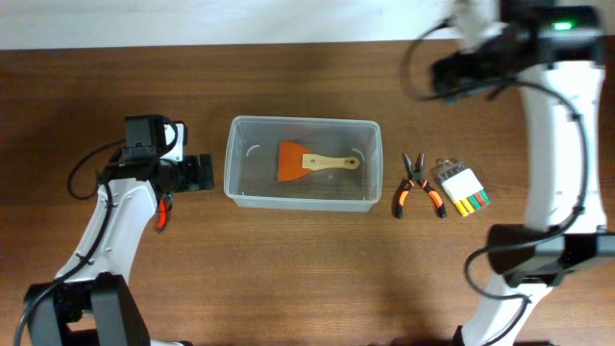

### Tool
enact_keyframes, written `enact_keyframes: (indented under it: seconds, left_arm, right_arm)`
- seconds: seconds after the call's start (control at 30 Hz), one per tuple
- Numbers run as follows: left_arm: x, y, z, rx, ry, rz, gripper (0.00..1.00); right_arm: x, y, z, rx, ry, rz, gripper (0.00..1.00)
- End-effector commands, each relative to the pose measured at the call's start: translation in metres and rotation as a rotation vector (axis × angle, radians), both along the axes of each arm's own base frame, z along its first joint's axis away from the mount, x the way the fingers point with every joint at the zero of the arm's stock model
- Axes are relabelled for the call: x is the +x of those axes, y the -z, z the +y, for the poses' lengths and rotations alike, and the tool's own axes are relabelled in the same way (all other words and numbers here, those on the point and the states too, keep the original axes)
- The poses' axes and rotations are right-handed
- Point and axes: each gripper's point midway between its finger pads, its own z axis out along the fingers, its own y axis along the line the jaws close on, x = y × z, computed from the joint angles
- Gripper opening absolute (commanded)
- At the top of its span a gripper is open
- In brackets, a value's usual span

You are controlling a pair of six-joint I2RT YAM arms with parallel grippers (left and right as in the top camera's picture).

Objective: Pack container
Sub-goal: 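Move the right gripper to the marker pack and grasp it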

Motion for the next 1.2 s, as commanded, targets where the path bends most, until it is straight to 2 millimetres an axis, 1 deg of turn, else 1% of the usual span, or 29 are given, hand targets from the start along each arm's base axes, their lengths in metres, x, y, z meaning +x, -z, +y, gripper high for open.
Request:
enact_keyframes:
  seconds: [0.0, 0.03, 0.07, 0.1, 0.13, 0.17, 0.27, 0.3, 0.37, 0.43, 0.53, 0.57, 0.67, 0.73, 0.87, 1.07, 1.17]
  left_arm:
    - [0.005, -0.004, 0.002, 0.013, 0.006, -0.014, 0.99]
    - [0.006, -0.004, 0.002, 0.012, 0.006, -0.014, 0.99]
    - [0.005, -0.004, 0.002, 0.012, 0.006, -0.014, 0.99]
    - [0.006, -0.004, 0.002, 0.012, 0.006, -0.014, 0.99]
    - [0.006, -0.004, 0.002, 0.012, 0.006, -0.014, 0.99]
    - [0.005, -0.004, 0.002, 0.012, 0.006, -0.014, 0.99]
    - [0.006, -0.004, 0.002, 0.012, 0.006, -0.014, 0.99]
    - [0.006, -0.004, 0.002, 0.013, 0.006, -0.014, 0.99]
    - [0.006, -0.004, 0.002, 0.012, 0.006, -0.014, 0.99]
    - [0.005, -0.004, 0.002, 0.012, 0.006, -0.014, 0.99]
    - [0.005, -0.004, 0.002, 0.013, 0.006, -0.014, 0.99]
    - [0.006, -0.004, 0.002, 0.012, 0.006, -0.014, 0.99]
    - [0.006, -0.004, 0.002, 0.013, 0.006, -0.014, 0.99]
    - [0.006, -0.004, 0.002, 0.013, 0.006, -0.014, 0.99]
    - [0.006, -0.004, 0.002, 0.012, 0.006, -0.014, 0.99]
    - [0.006, -0.004, 0.002, 0.012, 0.006, -0.014, 0.99]
    - [0.006, -0.004, 0.002, 0.012, 0.006, -0.014, 0.99]
  right_arm:
    - [-0.008, 0.023, -0.039, 0.106, 0.223, 0.087, 0.99]
    - [-0.012, 0.034, -0.051, 0.102, 0.252, 0.122, 0.97]
    - [-0.015, 0.042, -0.058, 0.100, 0.270, 0.148, 0.98]
    - [-0.018, 0.055, -0.064, 0.103, 0.287, 0.181, 0.98]
    - [-0.019, 0.064, -0.067, 0.104, 0.290, 0.201, 0.98]
    - [-0.020, 0.074, -0.069, 0.100, 0.277, 0.221, 0.97]
    - [-0.026, 0.107, -0.066, 0.064, 0.150, 0.285, 0.96]
    - [-0.030, 0.128, -0.062, 0.045, 0.071, 0.317, 0.94]
    - [-0.037, 0.152, -0.060, 0.037, 0.013, 0.360, 0.94]
    - [-0.053, 0.177, -0.062, 0.010, -0.021, 0.430, 0.94]
    - [-0.080, 0.204, -0.081, -0.107, 0.004, 0.550, 0.94]
    - [-0.086, 0.211, -0.082, -0.116, 0.007, 0.572, 0.94]
    - [-0.090, 0.226, -0.077, -0.084, 0.018, 0.576, 0.95]
    - [-0.094, 0.235, -0.072, -0.064, 0.010, 0.583, 0.98]
    - [-0.098, 0.251, -0.070, -0.056, 0.008, 0.585, 0.98]
    - [-0.098, 0.267, -0.070, -0.060, 0.002, 0.564, 0.98]
    - [-0.094, 0.274, -0.065, -0.031, -0.003, 0.536, 1.00]
